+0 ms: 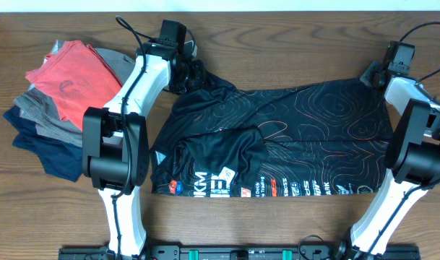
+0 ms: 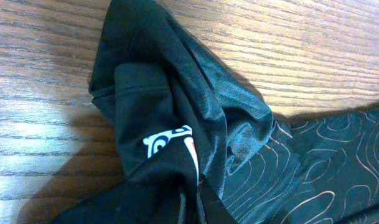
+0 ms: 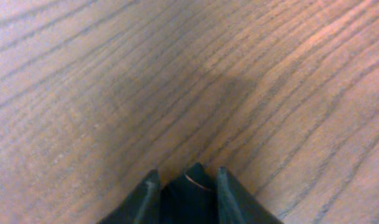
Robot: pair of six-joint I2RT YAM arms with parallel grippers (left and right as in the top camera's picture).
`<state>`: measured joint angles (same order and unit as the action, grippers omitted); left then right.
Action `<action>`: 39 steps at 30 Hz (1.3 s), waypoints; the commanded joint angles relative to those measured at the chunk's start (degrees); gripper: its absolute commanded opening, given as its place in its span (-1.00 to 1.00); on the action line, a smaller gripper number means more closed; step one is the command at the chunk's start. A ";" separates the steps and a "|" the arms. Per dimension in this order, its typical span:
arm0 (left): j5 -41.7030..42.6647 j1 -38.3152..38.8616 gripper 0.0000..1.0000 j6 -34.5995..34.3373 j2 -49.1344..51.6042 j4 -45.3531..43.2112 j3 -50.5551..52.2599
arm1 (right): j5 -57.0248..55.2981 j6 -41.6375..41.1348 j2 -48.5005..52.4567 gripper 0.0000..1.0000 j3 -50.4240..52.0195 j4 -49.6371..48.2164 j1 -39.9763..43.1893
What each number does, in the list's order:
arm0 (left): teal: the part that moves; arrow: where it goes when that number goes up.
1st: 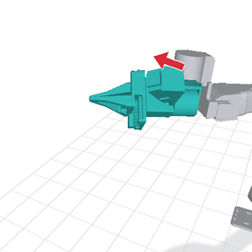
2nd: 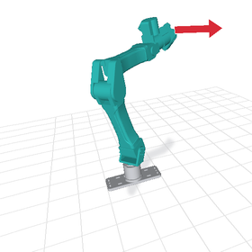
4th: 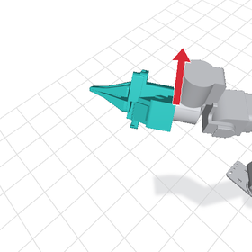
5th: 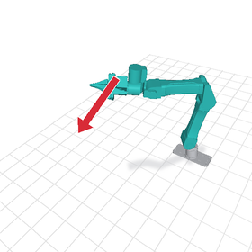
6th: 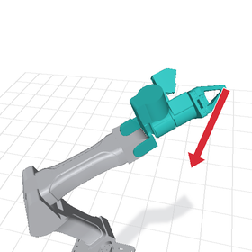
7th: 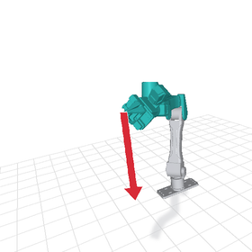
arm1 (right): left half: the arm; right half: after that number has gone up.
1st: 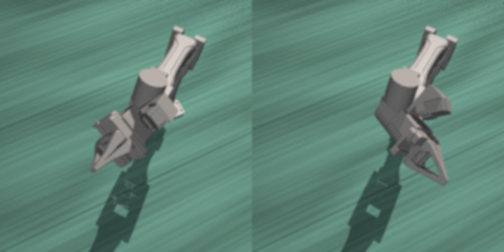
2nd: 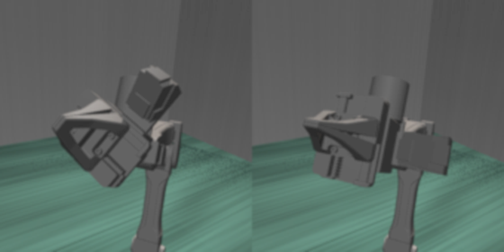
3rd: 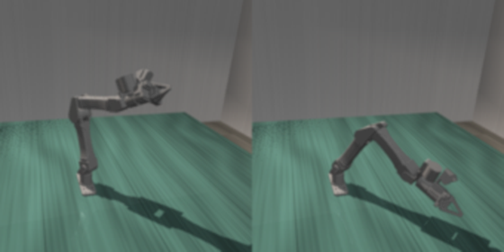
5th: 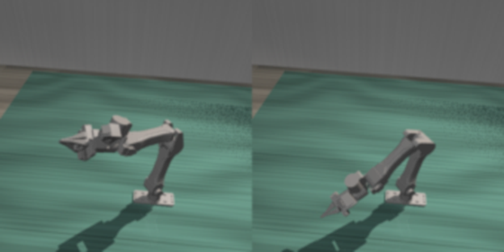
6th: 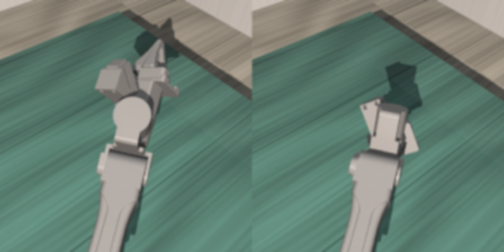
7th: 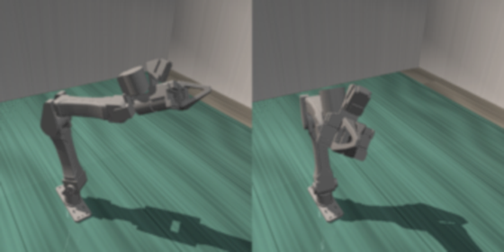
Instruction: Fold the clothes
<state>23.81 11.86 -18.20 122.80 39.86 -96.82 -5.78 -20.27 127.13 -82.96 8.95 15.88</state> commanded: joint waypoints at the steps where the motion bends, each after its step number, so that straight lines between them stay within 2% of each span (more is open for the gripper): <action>1: -0.46 0.11 -0.88 -0.09 0.00 0.22 0.26 | 1.25 -0.74 4.24 -0.81 1.49 1.79 -0.63; 2: -0.46 0.11 -0.88 -0.09 0.00 0.20 0.26 | 1.22 -0.74 4.24 -0.98 1.46 2.23 -0.61; 8: -0.39 -0.33 -0.88 -0.07 -0.37 0.22 0.24 | 1.22 -0.70 2.21 -0.98 1.31 7.98 0.11; 17: -0.24 -1.53 -0.88 -0.09 -8.74 3.06 0.24 | -0.50 -0.72 -13.07 -0.98 1.31 20.92 5.09; 26: -0.24 -1.42 -0.89 -0.11 -14.32 20.76 0.26 | -5.97 -0.72 -24.09 -0.98 1.31 41.20 8.98; 34: -0.96 -1.40 -0.88 1.16 -14.36 35.60 0.35 | -9.53 -0.72 -24.85 -0.98 1.53 54.53 11.80; 39: -1.44 -1.38 -0.88 2.08 -14.36 40.87 2.45 | -10.78 -0.70 -24.85 -0.98 2.19 57.46 13.20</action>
<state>23.79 10.57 -17.63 108.55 79.22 -95.88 -13.32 -20.62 102.35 -81.23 66.17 28.03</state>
